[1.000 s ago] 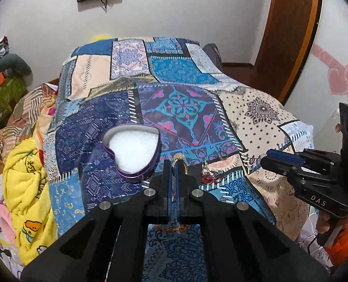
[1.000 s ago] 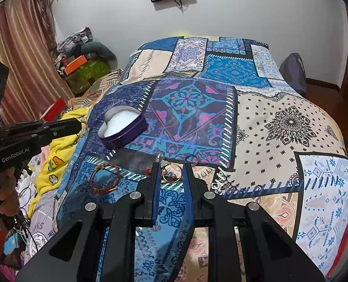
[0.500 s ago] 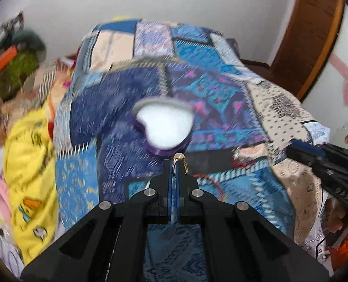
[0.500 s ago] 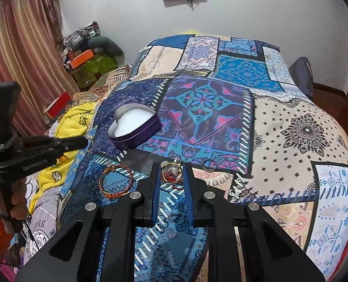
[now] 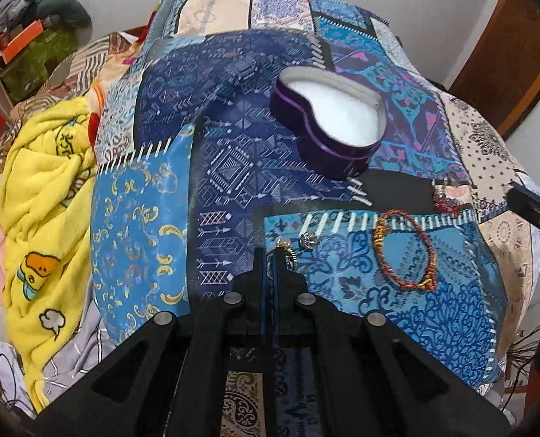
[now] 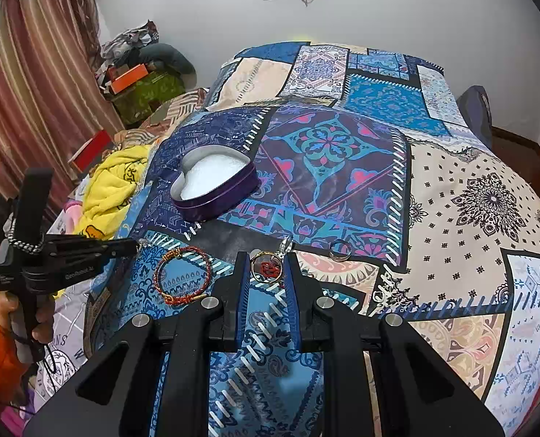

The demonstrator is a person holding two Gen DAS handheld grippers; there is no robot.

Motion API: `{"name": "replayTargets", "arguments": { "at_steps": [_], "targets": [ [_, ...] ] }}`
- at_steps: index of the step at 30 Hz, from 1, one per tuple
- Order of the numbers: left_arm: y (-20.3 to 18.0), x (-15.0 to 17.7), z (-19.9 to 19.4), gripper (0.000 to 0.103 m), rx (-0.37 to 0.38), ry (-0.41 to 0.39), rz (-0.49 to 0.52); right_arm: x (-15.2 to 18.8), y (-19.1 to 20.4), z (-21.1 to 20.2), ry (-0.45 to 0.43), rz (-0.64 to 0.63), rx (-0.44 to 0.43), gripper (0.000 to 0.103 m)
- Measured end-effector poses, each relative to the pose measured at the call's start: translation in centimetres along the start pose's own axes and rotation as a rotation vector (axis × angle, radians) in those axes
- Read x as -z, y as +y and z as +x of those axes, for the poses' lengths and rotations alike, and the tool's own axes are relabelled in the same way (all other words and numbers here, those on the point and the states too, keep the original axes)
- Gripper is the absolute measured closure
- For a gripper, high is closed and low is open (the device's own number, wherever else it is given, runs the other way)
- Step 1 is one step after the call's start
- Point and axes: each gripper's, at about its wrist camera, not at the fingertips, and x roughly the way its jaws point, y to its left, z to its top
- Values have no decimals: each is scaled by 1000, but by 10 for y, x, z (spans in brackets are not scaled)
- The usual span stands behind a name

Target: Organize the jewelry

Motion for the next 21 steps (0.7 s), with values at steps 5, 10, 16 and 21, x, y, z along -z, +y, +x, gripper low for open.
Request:
{"name": "replayTargets", "arguments": {
  "at_steps": [5,10,16,21],
  "targets": [
    [-6,-6,-17,103,41,-51,0,3,3,8,26,-19,7,86],
    [-13,-18,-42,103,78,-115,4,16,-3,23,97,-31,36,86],
    [-20,-31,-71,103,145,-169,4,26,-18,22,118,-3,62,87],
    [-30,-42,-86,103,195,-201,18,25,-27,10,92,14,73,87]
  ]
}}
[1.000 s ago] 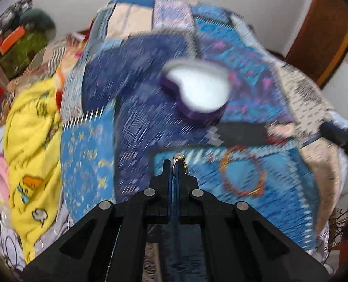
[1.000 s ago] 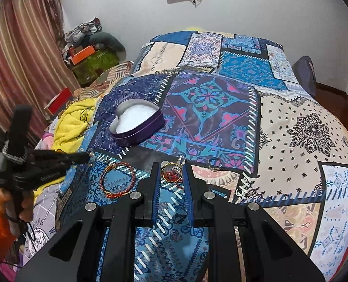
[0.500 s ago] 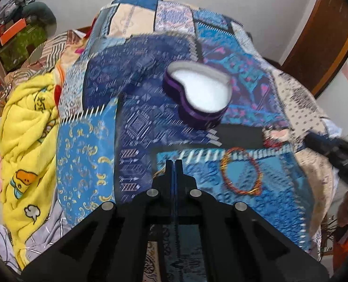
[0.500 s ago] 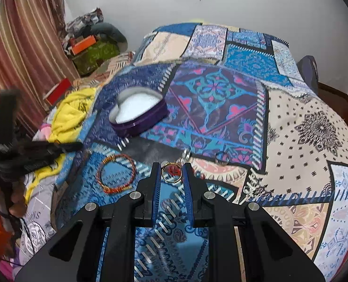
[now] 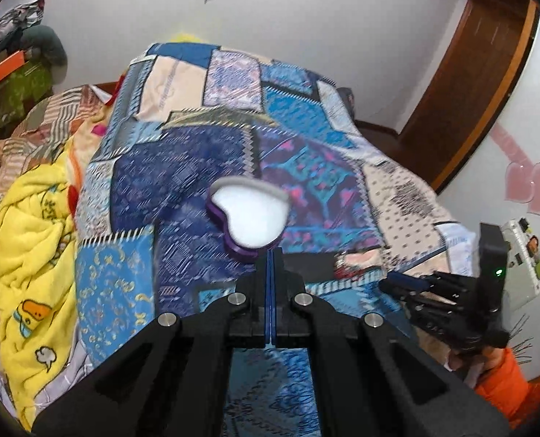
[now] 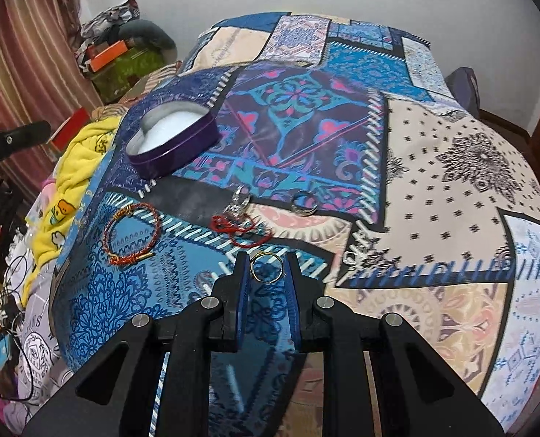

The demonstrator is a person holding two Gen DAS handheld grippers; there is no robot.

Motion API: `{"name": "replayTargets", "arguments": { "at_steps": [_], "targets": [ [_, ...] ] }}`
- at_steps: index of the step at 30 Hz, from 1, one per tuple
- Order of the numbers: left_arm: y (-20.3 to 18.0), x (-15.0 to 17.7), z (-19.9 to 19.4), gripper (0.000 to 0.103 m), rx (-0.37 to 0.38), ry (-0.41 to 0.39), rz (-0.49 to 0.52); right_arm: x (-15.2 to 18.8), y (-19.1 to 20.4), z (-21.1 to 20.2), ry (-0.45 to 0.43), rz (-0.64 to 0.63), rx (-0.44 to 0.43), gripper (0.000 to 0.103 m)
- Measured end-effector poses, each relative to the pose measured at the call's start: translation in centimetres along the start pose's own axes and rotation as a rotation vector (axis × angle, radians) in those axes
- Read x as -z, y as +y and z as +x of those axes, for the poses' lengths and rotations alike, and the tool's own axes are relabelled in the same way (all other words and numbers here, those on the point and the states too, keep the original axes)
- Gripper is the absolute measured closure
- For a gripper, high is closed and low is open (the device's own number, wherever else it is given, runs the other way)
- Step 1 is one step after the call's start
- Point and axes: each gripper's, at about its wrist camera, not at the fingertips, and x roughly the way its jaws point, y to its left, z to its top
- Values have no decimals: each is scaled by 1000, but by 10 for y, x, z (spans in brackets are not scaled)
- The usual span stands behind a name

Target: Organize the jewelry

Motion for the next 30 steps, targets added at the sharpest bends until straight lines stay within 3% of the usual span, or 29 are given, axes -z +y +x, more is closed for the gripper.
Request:
{"name": "replayTargets", "arguments": {
  "at_steps": [2,8,12,14,16,18,20,24,27,30],
  "targets": [
    [-7,-5,-2,103,-2,-12,21,-1,-2,-1,-5,7,0,86],
    [-6,0,-2,102,-182,-15,81,2,-6,-1,-4,24,-9,86],
    [34,20,-7,95,-279,40,-2,2,-5,0,-1,17,-14,86],
    [53,29,-13,85,-317,56,-44,1,-5,1,0,18,-14,86],
    [70,39,-20,65,-356,60,-77,-1,-5,3,0,22,-17,86],
    [83,50,-27,58,-384,65,-96,-2,-3,4,-2,26,-19,86],
    [93,59,-31,58,-410,70,-115,-4,-1,4,-4,28,-22,86],
    [106,65,-32,58,-393,75,-167,-5,5,5,-2,14,-19,86],
    [102,66,-30,58,-401,69,-149,-6,11,3,-4,6,-16,86],
    [95,64,-24,58,-357,74,-143,-6,13,2,-5,3,-14,86]
  ]
}}
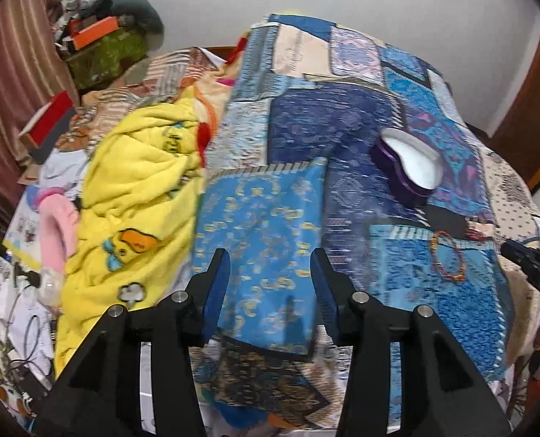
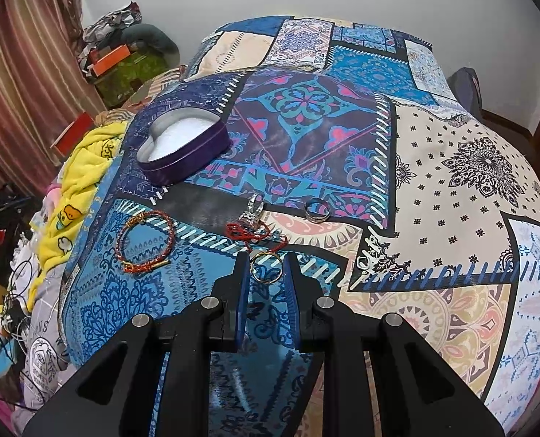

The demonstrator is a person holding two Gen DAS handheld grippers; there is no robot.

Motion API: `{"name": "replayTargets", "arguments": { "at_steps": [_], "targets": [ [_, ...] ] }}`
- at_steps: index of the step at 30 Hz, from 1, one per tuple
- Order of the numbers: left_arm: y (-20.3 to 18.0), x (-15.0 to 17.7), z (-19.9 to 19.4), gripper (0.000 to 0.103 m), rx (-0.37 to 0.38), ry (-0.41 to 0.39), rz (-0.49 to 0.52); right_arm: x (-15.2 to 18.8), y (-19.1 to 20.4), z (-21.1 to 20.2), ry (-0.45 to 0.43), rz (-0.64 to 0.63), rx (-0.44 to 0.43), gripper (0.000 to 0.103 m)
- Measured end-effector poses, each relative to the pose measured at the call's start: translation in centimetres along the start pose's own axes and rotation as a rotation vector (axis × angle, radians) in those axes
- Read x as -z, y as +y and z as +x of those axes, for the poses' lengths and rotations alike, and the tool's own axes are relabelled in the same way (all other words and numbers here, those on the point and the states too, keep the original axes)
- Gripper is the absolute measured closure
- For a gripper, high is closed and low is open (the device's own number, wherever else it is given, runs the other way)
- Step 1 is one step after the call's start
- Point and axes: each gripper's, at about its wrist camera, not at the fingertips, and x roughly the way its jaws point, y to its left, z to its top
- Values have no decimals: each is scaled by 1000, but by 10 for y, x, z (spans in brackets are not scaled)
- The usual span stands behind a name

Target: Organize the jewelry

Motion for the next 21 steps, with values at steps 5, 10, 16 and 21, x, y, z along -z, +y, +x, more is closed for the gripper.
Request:
{"name": "replayTargets", "arguments": {
  "at_steps": [5,10,16,21],
  "targets": [
    [-41,-5,9,58,88,8,74,-1,1,-4,-8,-6,6,86],
    [-95,-9,27,58,191,41,171,1,-3,-10,-18,-3,8,86],
    [-132,-7,61,77,221,121,223,2,-9,-15,-26,8,6,86],
    [-139,-3,72,94,181,114,228,0,-12,-13,-30,18,-6,86]
  ]
}}
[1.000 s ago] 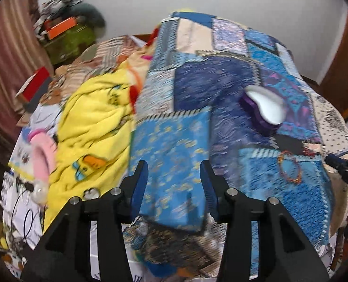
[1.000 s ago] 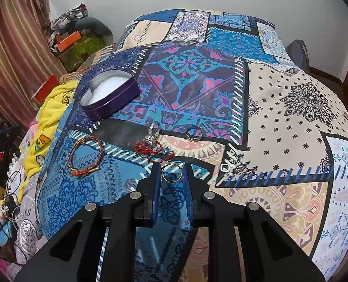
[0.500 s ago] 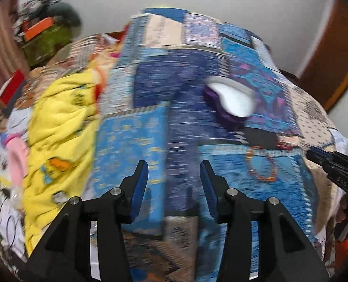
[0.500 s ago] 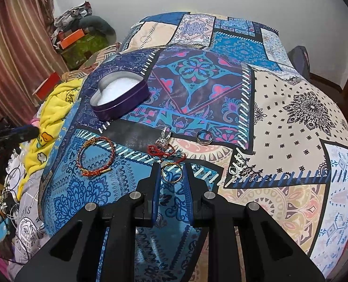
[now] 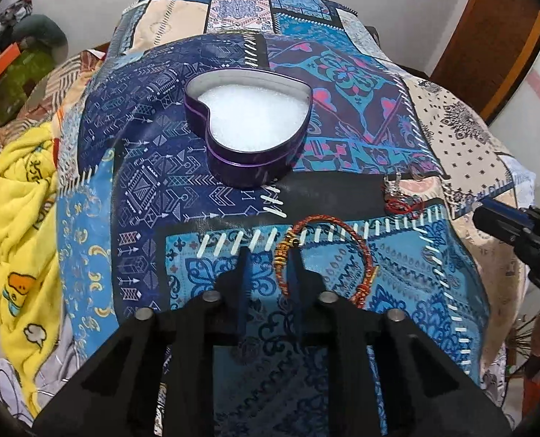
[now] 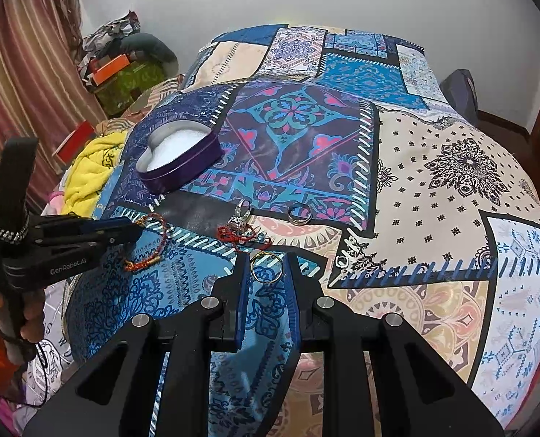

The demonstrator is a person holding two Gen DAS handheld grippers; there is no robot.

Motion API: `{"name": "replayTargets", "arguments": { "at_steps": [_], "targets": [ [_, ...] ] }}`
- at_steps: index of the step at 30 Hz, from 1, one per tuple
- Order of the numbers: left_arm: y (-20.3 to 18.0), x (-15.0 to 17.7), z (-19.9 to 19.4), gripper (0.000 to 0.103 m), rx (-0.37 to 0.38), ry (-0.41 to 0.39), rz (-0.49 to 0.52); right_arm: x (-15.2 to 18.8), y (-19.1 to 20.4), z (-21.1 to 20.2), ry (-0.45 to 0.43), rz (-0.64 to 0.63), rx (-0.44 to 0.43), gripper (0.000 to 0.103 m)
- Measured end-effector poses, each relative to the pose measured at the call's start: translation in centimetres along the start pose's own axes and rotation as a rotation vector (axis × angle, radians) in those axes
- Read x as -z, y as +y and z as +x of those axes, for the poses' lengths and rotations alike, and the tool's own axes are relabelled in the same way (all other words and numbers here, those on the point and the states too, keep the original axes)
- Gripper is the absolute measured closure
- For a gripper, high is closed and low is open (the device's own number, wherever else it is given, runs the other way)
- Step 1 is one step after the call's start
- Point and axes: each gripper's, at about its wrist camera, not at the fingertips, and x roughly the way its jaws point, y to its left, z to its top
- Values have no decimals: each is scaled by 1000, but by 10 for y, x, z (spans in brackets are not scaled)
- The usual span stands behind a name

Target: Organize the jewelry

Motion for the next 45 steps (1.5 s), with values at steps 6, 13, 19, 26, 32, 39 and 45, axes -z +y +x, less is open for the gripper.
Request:
{"name": "replayTargets", "arguments": {
  "at_steps": [6,13,19,26,32,39,45],
  "targets": [
    [2,-2,-7,98,27,-10,-9,-7,5,4,-10,-4,-20,86],
    [12,-22,-46,98,35,-144,-30,-27,19,4,-51,-36,-43,86],
    [25,-50,-71,98,4,-268,-36,-56,36,5,-111,-68,-71,86],
    [42,-69,-64,99,24,-300,-60,-88,61,14,-170,-128,-97,86],
    [48,-79,-37,98,48,-262,-56,-105,70,38,-151,-147,-128,86],
    [47,-85,-11,98,68,-220,-42,-111,70,71,-61,-144,-173,86],
    [51,-89,-4,99,75,-214,-38,-110,70,88,-4,-151,-200,86]
  ]
}}
